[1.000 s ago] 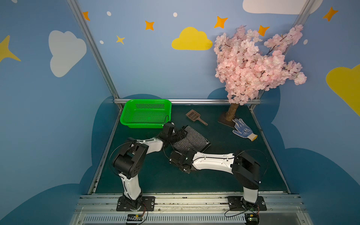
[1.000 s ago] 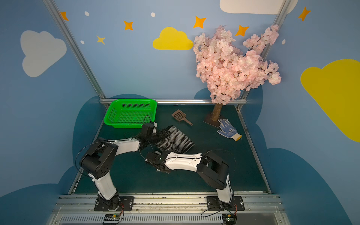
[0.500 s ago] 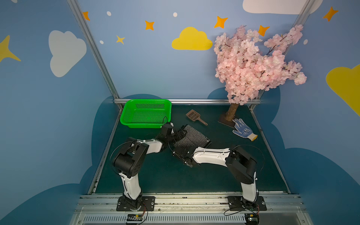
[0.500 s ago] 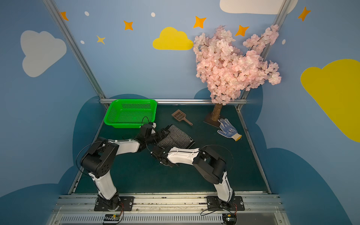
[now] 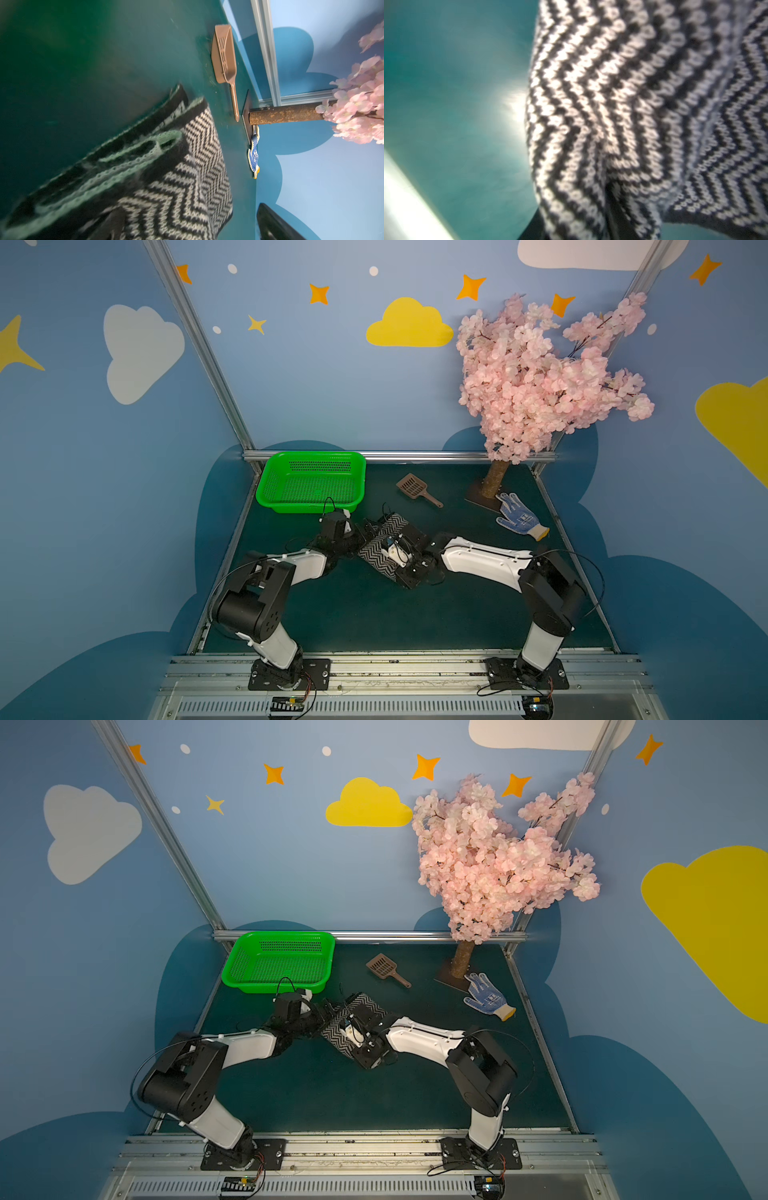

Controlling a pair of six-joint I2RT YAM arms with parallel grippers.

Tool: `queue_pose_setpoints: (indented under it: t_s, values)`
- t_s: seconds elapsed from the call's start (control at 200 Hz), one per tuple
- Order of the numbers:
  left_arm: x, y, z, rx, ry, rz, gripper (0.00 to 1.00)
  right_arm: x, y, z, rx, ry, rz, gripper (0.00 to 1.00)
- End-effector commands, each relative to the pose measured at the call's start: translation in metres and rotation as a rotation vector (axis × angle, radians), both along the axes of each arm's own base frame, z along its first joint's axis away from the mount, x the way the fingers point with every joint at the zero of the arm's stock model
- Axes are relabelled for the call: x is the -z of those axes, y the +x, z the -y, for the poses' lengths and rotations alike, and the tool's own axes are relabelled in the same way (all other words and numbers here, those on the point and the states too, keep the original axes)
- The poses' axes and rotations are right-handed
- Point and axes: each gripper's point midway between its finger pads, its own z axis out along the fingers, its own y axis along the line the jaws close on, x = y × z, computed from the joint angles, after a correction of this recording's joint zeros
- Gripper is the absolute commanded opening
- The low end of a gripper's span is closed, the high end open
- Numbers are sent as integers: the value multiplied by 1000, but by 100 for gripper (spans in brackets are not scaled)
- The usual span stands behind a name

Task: Roll up the scarf and place it into the basket
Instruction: Roll the scarf at the center of the board.

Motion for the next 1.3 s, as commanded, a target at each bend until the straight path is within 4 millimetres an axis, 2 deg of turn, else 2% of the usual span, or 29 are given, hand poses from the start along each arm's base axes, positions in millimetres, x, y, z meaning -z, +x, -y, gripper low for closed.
queue_pose_setpoints:
  t_s: [0.0, 0.105, 0.2, 0.285, 0.395, 0.506, 0.651, 0.821, 1.066, 1.196, 1.297]
  values:
    - [-13, -13, -18, -35, 54, -3, 100, -42, -26, -14, -17, 262, -252, 32]
    - [-44, -20, -35, -73, 120, 71, 100, -60, -17, -7, 42, 398, -340, 34]
    - [-72, -28, -41, -67, 158, 131, 100, -64, -6, 4, 105, 511, -432, 34]
    - [-91, -34, -40, -46, 153, 171, 100, -55, 3, 14, 158, 552, -496, 36]
    - [-99, -36, -35, -12, 139, 198, 100, -41, 19, 24, 237, 649, -591, 35]
    - [-98, -37, -24, 30, 134, 214, 100, -26, 33, 36, 312, 744, -666, 35]
    - [-98, -34, -1, 96, 141, 250, 100, 5, 35, 45, 380, 723, -731, 35]
    - [-96, -21, 27, 157, 129, 278, 100, 25, 37, 51, 428, 714, -765, 35]
    - [-85, -2, 66, 235, 39, 294, 100, 26, 36, 53, 436, 679, -758, 37]
    - [-62, 12, 77, 228, -1, 256, 100, 23, 37, 53, 437, 646, -751, 38]
    - [-38, 23, 74, 181, 19, 210, 100, 19, 36, 55, 434, 626, -736, 39]
